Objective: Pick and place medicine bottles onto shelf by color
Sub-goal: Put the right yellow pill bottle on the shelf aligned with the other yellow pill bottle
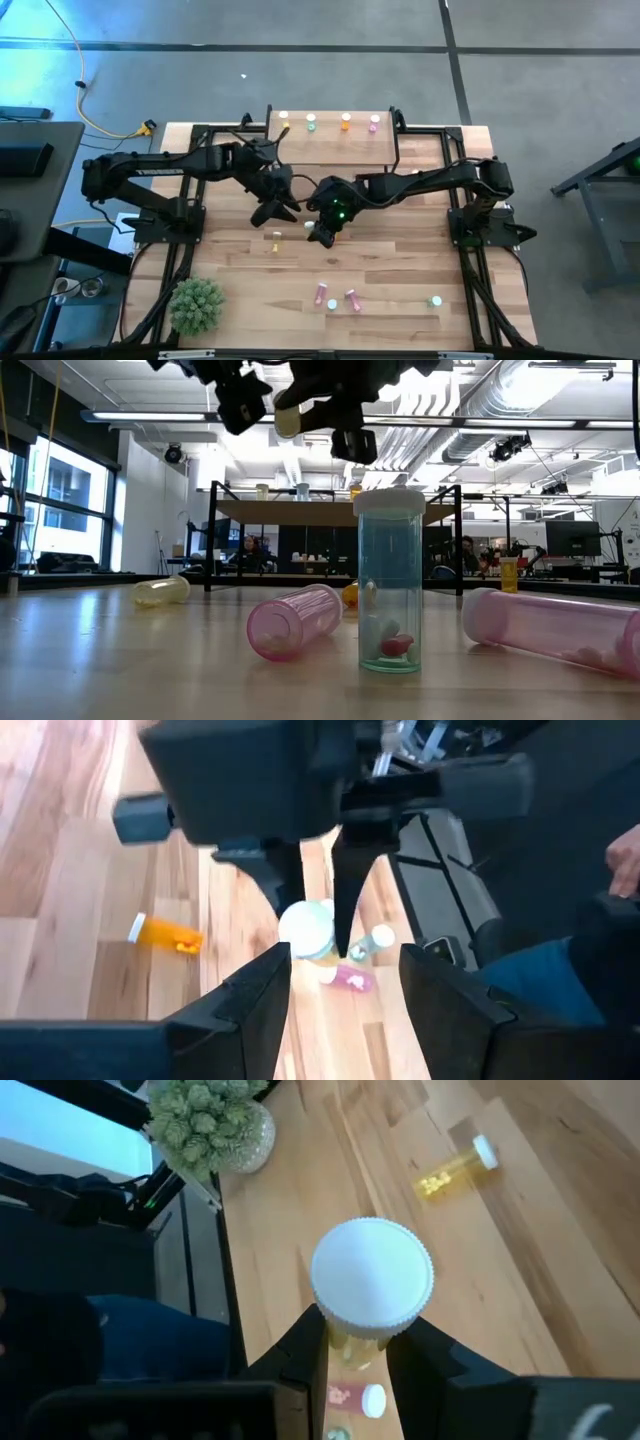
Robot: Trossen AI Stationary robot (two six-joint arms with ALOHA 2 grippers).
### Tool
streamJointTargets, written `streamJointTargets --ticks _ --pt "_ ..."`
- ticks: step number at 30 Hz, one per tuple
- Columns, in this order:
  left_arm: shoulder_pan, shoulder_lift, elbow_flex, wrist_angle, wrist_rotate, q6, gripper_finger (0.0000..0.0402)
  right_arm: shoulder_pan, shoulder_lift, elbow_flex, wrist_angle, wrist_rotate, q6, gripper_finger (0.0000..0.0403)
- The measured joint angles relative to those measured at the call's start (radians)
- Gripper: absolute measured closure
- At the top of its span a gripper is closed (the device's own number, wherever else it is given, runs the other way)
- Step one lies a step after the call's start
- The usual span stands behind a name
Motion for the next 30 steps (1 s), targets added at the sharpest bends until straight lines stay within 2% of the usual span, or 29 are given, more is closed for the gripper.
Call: streamJointTargets --ticks 13,18,30 --pt "-0.001 0.043 0.000 0.004 0.003 -0.002 0.0222 0.000 0.000 0.000 0.105 0.002 0.012 0.0335" --pt "-0.001 0.043 0.000 0.004 0.065 -0.034 0.0222 0.000 0.000 0.000 0.138 0.023 0.008 0.0335" --pt "-0.005 0.043 0.000 0.008 0.059 -0.026 0.0222 0.000 0.000 0.000 0.188 0.037 0.011 0.0335"
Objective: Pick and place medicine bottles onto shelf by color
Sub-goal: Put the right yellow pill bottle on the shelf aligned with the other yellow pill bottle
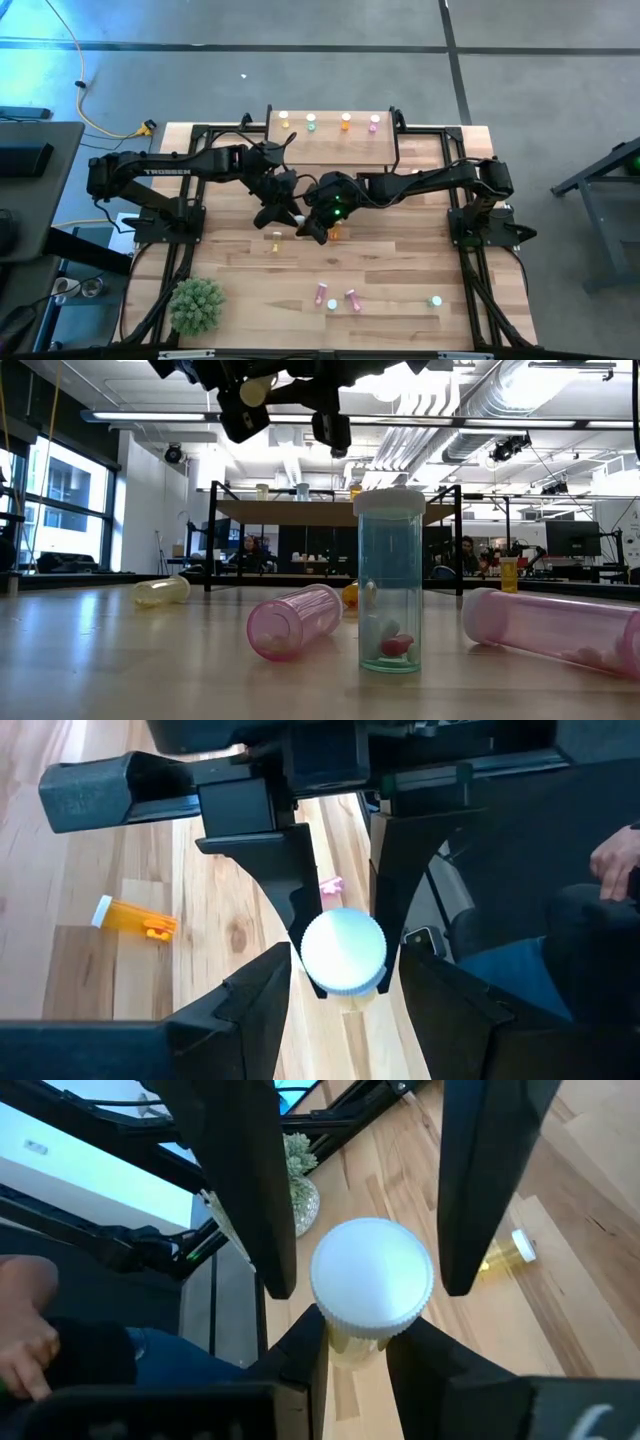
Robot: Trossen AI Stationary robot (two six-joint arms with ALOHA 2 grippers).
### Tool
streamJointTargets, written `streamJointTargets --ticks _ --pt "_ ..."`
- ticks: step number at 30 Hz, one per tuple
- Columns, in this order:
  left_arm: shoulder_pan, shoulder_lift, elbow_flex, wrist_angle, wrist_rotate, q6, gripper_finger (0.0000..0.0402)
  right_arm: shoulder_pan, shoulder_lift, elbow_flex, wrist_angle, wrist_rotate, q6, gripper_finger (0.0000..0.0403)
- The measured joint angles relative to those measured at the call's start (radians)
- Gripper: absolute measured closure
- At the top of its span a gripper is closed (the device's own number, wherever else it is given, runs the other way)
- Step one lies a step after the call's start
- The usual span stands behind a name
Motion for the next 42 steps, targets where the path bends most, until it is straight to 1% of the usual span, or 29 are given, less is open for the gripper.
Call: streamJointTargets --ticks 9,22,25,32,35,42 --pt "-0.002 0.000 0.000 0.012 0.000 -0.001 0.0228 0.000 0.000 0.000 0.001 0.017 0.000 0.0335" --pt "-0.002 0.000 0.000 0.013 -0.004 0.009 0.0300 0.000 0.000 0.000 0.002 0.018 0.000 0.0335" --pt "-0.002 0.000 0.000 0.013 -0.004 0.015 0.0302 0.000 0.000 0.000 0.002 0.018 0.000 0.0335" --pt "-0.002 0.000 0.000 0.013 -0.003 0.012 0.0292 0.000 0.000 0.000 0.001 0.029 -0.011 0.0333" --pt "-0.002 0.000 0.000 0.014 -0.003 0.019 0.0297 0.001 0.000 0.000 0.000 0.037 -0.023 0.0312" --pt "-0.001 -0.001 0.000 0.008 0.003 0.016 0.0298 -0.003 0.000 -0.001 -0.002 0.041 -0.022 0.0232"
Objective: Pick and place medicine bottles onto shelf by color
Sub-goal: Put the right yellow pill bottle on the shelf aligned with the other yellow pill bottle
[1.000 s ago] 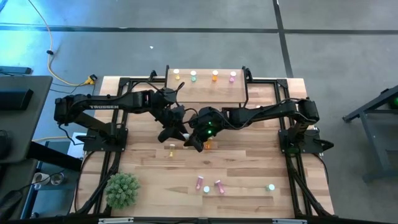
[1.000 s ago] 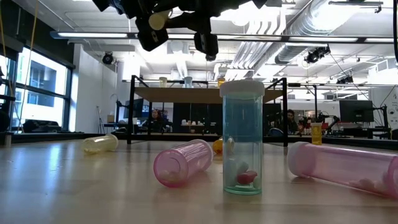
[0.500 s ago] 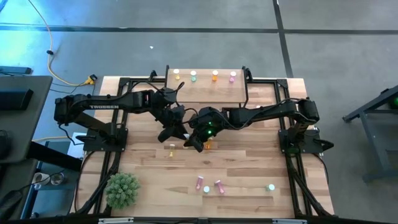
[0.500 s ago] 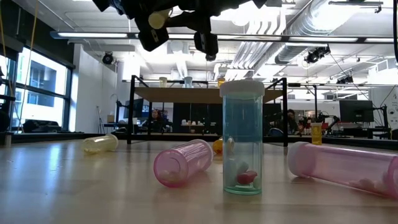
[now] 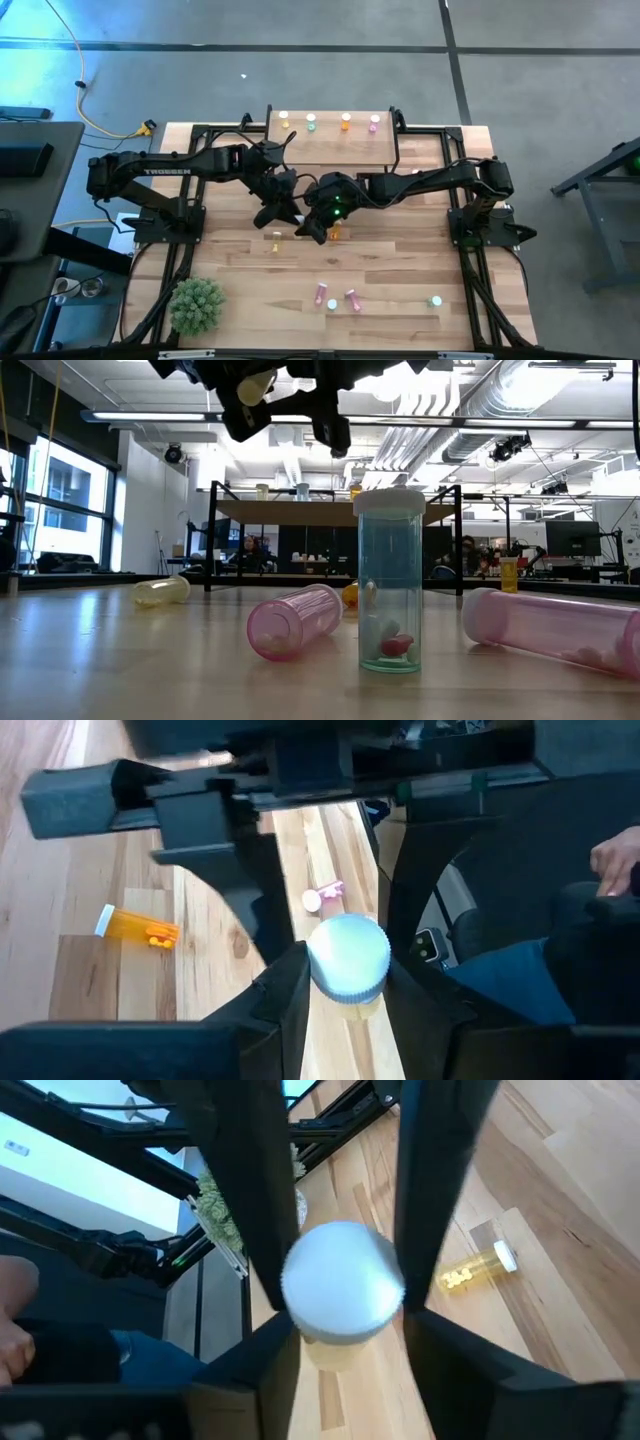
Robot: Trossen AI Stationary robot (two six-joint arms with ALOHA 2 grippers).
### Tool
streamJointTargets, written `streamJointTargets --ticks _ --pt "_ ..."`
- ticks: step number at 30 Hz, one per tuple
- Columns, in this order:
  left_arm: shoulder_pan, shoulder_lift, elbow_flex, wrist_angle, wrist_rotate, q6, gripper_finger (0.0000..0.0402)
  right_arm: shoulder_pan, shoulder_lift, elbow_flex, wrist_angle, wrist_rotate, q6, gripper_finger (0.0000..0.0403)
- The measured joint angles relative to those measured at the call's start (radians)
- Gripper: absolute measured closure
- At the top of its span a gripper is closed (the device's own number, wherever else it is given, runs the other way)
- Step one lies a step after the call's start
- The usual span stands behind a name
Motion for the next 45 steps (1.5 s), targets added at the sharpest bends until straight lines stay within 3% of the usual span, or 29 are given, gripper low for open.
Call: streamJointTargets --ticks 10,18,23,33,41,45 --pt "0.010 0.000 0.000 -0.002 -0.004 0.002 0.0297 -0.003 -0.030 -0.001 -0.021 0.009 0.023 0.0215" --pt "0.060 -0.027 0.000 -0.006 -0.011 0.011 0.0298 -0.003 -0.072 -0.001 -0.145 0.064 0.045 0.0214" --pt "0.092 -0.058 0.000 -0.015 -0.066 0.030 0.0296 -0.003 -0.080 -0.001 -0.169 0.076 0.049 0.0214" --pt "0.191 -0.111 0.000 -0.032 -0.097 0.046 0.0295 -0.003 -0.136 -0.001 -0.183 0.175 0.038 0.0214" --pt "0.263 -0.170 0.000 -0.081 -0.223 0.150 0.0297 -0.010 -0.221 0.000 -0.183 0.310 0.008 0.0214" --pt "0.295 -0.196 0.000 -0.085 -0.332 0.199 0.0295 -0.027 -0.259 0.000 -0.185 0.373 -0.021 0.0214"
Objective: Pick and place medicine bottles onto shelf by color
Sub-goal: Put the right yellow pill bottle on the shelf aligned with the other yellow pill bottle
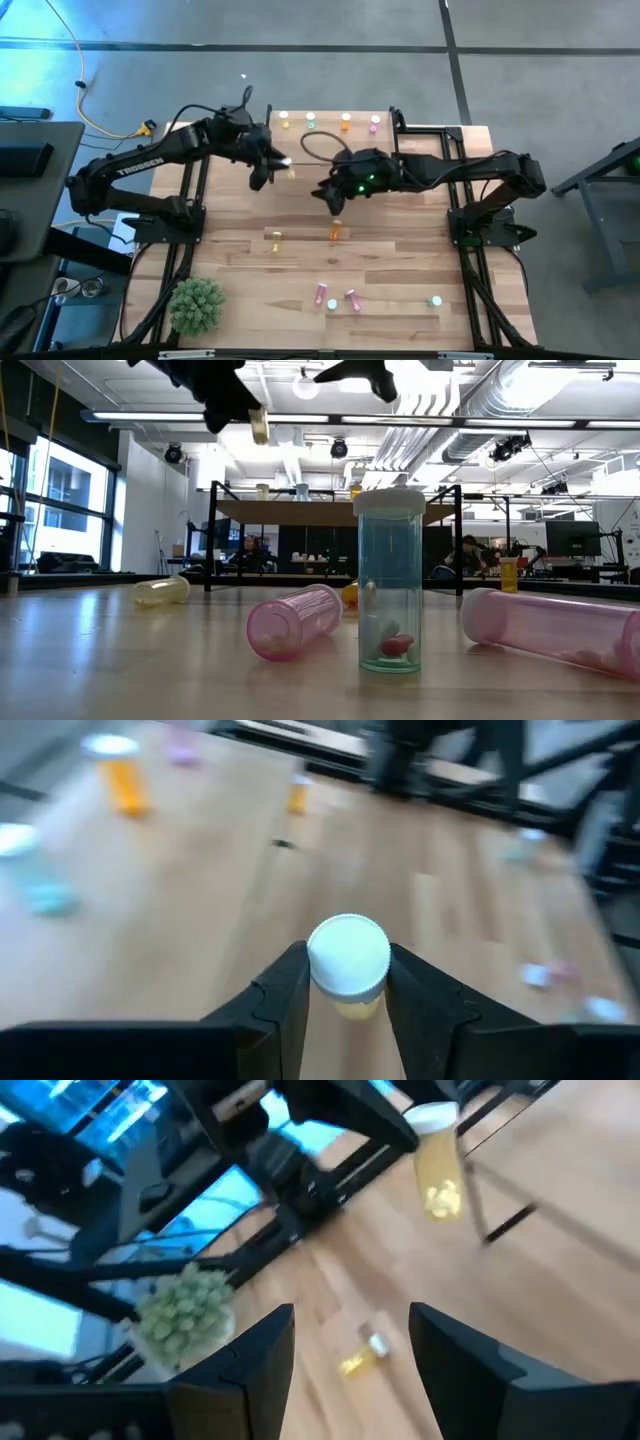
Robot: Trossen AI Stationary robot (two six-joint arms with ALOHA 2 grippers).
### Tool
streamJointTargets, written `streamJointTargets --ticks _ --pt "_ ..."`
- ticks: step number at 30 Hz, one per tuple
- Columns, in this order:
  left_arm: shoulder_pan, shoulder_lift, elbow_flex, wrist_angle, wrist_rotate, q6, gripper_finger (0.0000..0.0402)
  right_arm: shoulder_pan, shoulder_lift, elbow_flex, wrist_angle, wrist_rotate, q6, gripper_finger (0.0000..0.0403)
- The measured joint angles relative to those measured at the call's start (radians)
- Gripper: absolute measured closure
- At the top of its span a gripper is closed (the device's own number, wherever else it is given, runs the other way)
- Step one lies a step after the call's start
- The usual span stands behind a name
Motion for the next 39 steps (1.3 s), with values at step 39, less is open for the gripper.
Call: streamJointTargets --ticks 39 --pt "0.066 0.156 0.000 0.061 -0.533 0.024 0.0296 -0.447 -0.251 0.001 0.023 0.056 -0.325 0.0214"
